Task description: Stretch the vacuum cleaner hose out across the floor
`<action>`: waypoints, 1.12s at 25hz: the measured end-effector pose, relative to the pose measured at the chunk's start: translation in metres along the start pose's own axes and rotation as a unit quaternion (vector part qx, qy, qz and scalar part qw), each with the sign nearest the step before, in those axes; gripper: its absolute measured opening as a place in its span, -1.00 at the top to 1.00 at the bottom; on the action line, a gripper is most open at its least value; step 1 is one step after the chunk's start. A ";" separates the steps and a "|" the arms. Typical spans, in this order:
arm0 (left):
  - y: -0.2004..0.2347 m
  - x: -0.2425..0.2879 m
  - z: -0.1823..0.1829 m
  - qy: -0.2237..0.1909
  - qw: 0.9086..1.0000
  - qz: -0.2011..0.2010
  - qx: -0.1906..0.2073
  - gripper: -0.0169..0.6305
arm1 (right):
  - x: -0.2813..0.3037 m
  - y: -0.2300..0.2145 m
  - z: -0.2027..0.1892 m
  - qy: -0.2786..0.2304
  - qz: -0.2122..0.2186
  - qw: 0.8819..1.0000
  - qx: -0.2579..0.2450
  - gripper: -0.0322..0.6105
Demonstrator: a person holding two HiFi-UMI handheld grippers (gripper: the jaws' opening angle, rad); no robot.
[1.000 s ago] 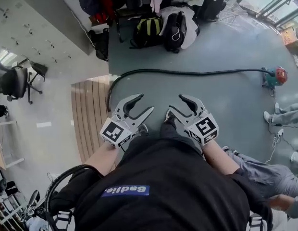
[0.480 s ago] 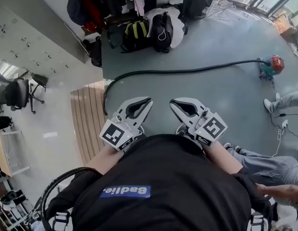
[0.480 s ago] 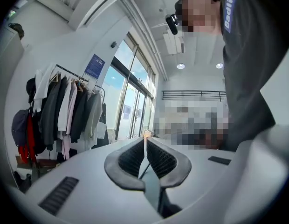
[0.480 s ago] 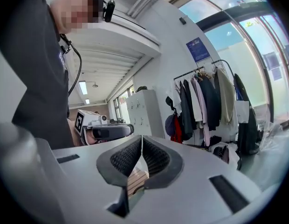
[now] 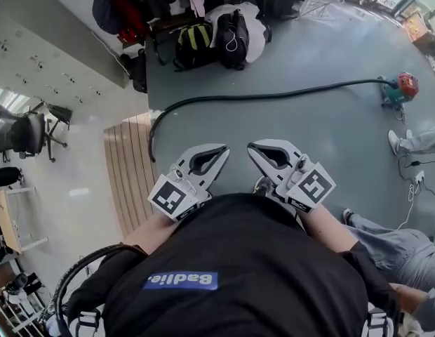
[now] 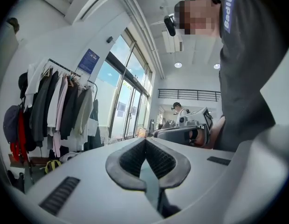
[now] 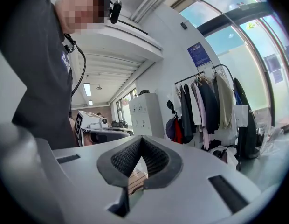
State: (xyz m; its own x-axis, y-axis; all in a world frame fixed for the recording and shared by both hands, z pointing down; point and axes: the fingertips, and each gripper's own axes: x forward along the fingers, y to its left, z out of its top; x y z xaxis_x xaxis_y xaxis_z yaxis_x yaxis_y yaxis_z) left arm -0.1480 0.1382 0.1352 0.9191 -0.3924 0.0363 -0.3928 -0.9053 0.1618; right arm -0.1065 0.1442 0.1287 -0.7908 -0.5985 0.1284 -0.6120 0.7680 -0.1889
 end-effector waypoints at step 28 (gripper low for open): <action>-0.004 -0.030 0.000 0.009 1.000 0.006 0.018 0.92 | 0.007 0.026 0.000 0.002 -0.025 1.000 -0.011 0.89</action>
State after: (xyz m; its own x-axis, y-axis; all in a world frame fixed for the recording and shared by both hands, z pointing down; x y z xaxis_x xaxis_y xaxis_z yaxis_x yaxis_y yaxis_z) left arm -0.1742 0.1539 0.1329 0.9150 -0.3998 0.0548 -0.4035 -0.9064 0.1248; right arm -0.1282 0.1600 0.1244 -0.7592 -0.6353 0.1414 -0.6508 0.7422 -0.1599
